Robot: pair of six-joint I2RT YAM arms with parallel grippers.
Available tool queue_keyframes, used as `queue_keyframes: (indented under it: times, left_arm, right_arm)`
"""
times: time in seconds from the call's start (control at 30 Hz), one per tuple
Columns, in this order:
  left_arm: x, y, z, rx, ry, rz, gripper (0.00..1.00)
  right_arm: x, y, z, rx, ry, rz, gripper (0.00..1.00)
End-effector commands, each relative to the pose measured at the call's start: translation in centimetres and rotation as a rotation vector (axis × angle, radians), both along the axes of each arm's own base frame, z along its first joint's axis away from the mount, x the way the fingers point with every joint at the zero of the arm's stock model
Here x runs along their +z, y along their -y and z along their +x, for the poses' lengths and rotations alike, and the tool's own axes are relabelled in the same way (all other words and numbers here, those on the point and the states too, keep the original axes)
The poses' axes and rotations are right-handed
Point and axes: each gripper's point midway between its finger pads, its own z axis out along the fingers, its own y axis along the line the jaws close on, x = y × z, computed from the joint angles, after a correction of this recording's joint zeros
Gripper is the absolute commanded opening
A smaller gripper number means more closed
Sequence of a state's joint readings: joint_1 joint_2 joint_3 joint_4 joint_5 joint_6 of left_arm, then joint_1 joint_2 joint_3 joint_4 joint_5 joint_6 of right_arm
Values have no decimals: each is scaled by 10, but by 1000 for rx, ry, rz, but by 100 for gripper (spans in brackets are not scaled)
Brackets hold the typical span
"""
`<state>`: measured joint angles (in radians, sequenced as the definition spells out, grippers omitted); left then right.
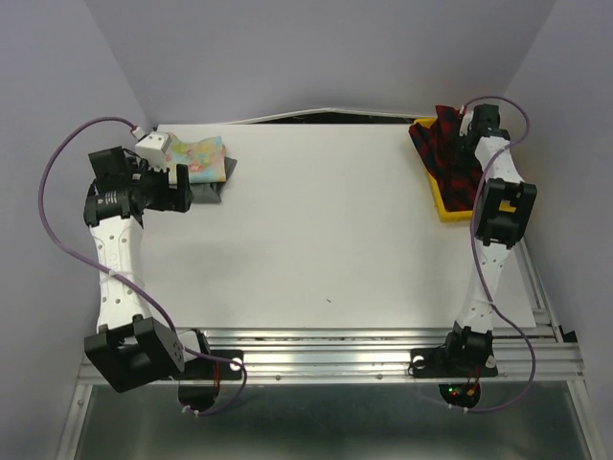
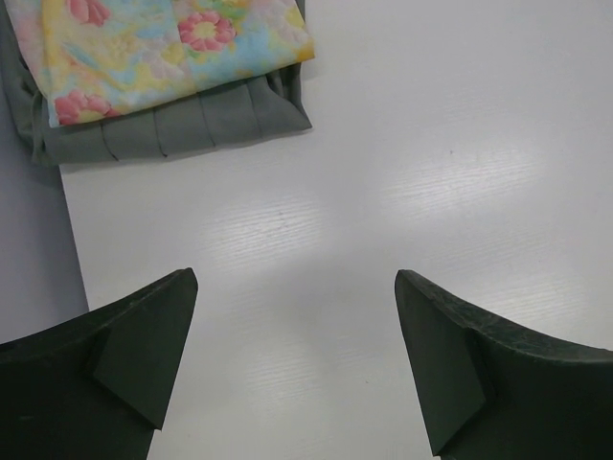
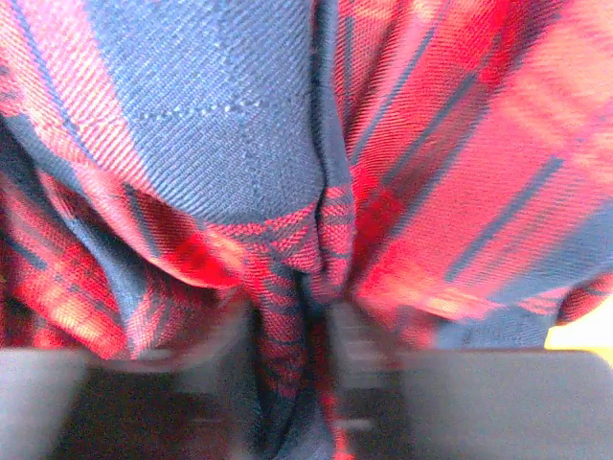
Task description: Fold and stack the skirts
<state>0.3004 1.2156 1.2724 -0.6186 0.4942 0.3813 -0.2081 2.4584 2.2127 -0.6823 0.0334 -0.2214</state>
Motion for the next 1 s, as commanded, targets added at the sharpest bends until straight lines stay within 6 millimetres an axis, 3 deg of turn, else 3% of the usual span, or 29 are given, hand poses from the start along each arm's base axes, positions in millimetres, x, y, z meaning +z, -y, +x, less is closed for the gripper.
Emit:
queue_keyframes:
  times: [0.0, 0.03, 0.07, 0.17, 0.2, 0.23, 0.27, 0.3, 0.33, 0.4, 0.43, 0.53, 0.57, 0.67, 0.7, 0.73, 0.83, 0.87, 0.93, 0.97]
  left_arm:
    - [0, 6, 3, -38, 8, -6, 96]
    - [1, 7, 8, -45, 8, -20, 96]
    - [2, 7, 11, -48, 7, -30, 96]
    - [3, 11, 23, -67, 1, -76, 96]
    - [14, 14, 29, -83, 28, -90, 96]
    - [17, 14, 33, -85, 34, -99, 96]
    - [23, 14, 39, -80, 43, -112, 96]
    - [26, 16, 42, -91, 54, -124, 96]
    - [29, 17, 44, -94, 63, -128, 96]
    - [36, 17, 49, -94, 82, -137, 96]
    - [41, 17, 50, -87, 93, -141, 96]
    - [51, 18, 51, -85, 116, -147, 96]
    - [58, 18, 50, -87, 132, -141, 96]
    - [68, 18, 47, -96, 161, -121, 96]
    - [73, 19, 47, -100, 172, -115, 96]
    - [74, 20, 46, -112, 178, -110, 96]
    - [81, 21, 46, -126, 203, -101, 98]
    - [81, 22, 45, -131, 206, -98, 99]
    - [80, 25, 44, -147, 204, -106, 99]
    - [79, 27, 42, -165, 200, -101, 99]
  right_arm:
    - [43, -6, 10, 50, 74, 3, 21]
    - [70, -7, 17, 47, 125, 9, 3]
    - [87, -8, 19, 51, 156, 5, 1]
    - [151, -19, 25, 86, 292, 37, 0]
    - [197, -25, 20, 104, 380, 40, 1]
    - [222, -32, 16, 127, 434, 53, 1]
    - [271, -45, 6, 176, 539, 68, 1]
    - [293, -51, 0, 201, 586, 68, 1]
    - [317, -69, -4, 254, 644, 70, 1]
    - [359, -100, -29, 348, 726, 90, 1]
    - [371, -122, -36, 419, 756, 120, 0]
    - [398, -160, -62, 519, 797, 194, 1]
    - [413, -187, -80, 591, 817, 228, 1]
    - [421, -226, -111, 673, 807, 291, 1]
    - [419, -247, -122, 714, 790, 351, 1]
    - [399, -257, -124, 726, 745, 389, 1]
    - [380, -287, -151, 807, 697, 449, 1]
    - [352, -294, -157, 811, 629, 485, 1]
    - [321, -307, -166, 831, 551, 519, 1]
    - [285, -307, -169, 816, 464, 545, 1]
